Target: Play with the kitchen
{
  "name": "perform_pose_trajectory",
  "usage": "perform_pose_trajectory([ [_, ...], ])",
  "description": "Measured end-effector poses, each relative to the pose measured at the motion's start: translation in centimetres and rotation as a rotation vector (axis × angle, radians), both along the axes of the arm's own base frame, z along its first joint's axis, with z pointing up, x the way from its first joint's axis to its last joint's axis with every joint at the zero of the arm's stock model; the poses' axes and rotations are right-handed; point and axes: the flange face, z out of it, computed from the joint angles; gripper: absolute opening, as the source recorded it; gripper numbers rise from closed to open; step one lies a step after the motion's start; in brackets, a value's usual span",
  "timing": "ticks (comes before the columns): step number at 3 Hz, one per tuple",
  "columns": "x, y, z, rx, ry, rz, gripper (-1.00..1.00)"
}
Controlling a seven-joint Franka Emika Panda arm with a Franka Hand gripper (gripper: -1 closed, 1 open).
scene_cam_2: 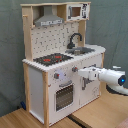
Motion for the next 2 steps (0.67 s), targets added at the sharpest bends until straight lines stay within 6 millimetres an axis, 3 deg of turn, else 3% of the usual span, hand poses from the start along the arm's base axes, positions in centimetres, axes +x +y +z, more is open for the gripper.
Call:
perform_pose_trajectory([
  [2, -5.0, 2.8, 0.1, 0.111, 0.015, 0.039, 1.00],
])
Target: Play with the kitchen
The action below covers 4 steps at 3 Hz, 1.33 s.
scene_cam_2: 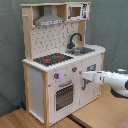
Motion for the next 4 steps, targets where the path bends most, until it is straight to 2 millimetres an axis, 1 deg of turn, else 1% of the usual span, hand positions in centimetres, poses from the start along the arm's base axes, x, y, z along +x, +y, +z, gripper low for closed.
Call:
perform_pose_trajectory([
  [1, -0.8, 0.1, -0.3, 0.092, 0.014, -0.018, 1.00],
  [2, -0.8, -0.2, -1.3, 0.172, 0.028, -0.035, 1.00],
  [4, -0.6, -0.4, -4.5, 0.329, 0.059, -0.060, 1.00],
])
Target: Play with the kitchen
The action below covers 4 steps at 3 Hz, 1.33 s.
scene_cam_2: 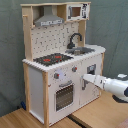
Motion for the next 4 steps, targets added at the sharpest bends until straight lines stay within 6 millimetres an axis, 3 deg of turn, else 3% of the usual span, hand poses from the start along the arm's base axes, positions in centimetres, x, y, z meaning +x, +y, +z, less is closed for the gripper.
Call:
perform_pose_trajectory([
  [2, 0.5, -0.4, -2.7, 0.154, 0.034, -0.025, 1.00],
  [4, 1.7, -0.8, -3.1, 0.365, 0.045, -0.062, 1.00],
])
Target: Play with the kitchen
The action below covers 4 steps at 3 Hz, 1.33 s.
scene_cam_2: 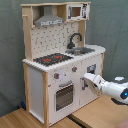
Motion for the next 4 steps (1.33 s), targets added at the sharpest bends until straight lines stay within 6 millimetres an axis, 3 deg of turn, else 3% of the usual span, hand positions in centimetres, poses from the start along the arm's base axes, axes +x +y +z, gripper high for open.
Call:
perform_pose_trajectory([
  [4, 3.8, -1.0, -0.2, 0.398, 0.007, -0.060, 1.00],
])
